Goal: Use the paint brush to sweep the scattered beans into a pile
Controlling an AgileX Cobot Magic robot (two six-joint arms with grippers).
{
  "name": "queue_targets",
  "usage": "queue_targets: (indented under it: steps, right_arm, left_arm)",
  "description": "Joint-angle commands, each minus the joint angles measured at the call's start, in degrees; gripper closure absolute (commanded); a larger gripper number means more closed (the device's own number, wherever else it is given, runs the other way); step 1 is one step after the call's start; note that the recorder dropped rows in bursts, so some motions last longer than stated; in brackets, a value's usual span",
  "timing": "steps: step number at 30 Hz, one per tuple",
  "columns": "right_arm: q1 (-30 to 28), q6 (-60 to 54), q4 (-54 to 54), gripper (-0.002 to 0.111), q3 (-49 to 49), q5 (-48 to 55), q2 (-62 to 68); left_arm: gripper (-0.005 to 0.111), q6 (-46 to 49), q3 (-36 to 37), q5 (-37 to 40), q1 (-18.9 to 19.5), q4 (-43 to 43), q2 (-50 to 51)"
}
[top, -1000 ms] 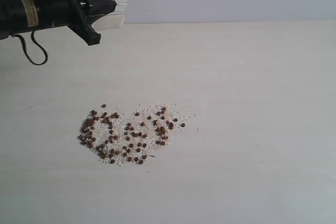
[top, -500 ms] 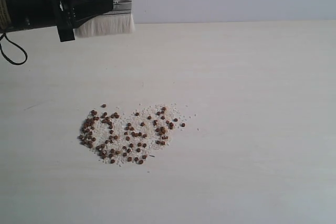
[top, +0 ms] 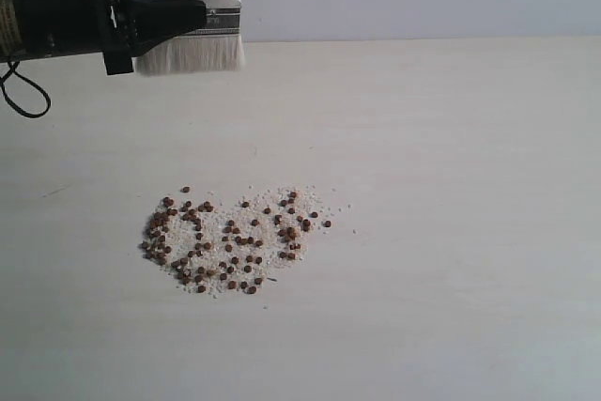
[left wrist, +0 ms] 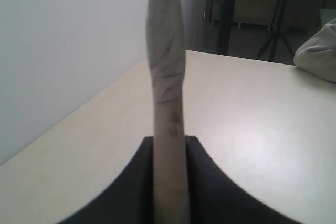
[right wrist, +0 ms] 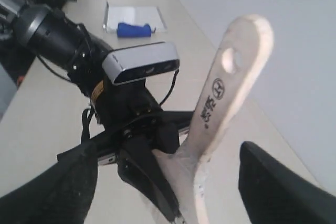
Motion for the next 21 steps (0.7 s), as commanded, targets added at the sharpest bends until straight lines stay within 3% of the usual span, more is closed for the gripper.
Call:
queue_targets:
  steps: [1, 7, 21]
  right_arm:
    - [-1.5, -6.3, 11.7, 0.039, 0.9, 4.0, 3.3]
    - [-1.3, -9.5, 18.5, 0.039, 0.9, 6.2, 7.9]
    - [-1.3, -10.3, 18.5, 0.043, 0.8, 8.0, 11.0]
  left_arm:
    - [0.107, -0.5, -0.4, -1.0, -0.2, -0.9, 0.0]
    - [0.107, -1.0, -0.4, -1.0, -1.4, -1.0, 0.0]
    - [0.107, -0.1, -0.4, -1.0, -4.1, -0.7, 0.0]
